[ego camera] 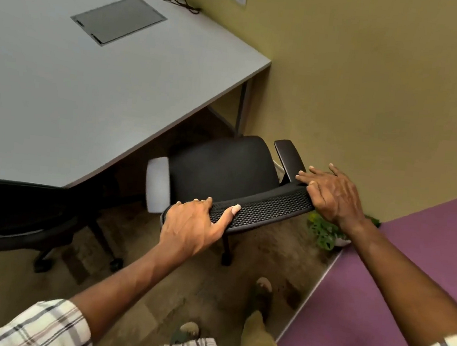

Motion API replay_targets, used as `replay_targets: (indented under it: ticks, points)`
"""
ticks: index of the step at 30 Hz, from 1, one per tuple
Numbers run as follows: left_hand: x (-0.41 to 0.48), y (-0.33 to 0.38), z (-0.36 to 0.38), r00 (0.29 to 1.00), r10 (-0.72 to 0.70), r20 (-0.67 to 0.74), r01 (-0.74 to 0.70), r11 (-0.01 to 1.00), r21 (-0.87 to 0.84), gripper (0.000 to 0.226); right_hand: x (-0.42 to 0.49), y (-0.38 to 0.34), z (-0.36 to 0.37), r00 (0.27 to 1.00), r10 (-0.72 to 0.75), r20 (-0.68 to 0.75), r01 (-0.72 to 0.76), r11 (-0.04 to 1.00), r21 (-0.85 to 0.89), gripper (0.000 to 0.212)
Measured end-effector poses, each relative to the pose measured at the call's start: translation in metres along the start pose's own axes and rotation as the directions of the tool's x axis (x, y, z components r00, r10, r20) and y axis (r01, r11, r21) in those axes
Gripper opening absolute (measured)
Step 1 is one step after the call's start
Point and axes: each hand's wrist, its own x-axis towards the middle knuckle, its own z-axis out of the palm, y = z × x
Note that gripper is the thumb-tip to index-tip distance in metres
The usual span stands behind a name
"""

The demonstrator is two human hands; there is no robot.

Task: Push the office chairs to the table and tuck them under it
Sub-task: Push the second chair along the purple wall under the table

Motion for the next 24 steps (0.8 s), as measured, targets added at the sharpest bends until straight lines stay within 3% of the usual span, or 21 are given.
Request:
replay_targets:
  ticks: [13,24]
  points:
    - [0.126,0.038,-0.009,0.949,-0.313,-0.022,0.313,0.950,-0.008,0.110,0.188,0.061,-0.016,0.974,-0.226,0.008,0.226,0.974,0.002,0.055]
    - [0.235,0.022,-0.019,0.901,-0.430,-0.054,0.427,0.902,-0.062,0.120,0.340,0.079,-0.009,0.944,-0.329,0.008,0.329,0.944,-0.014,0.063]
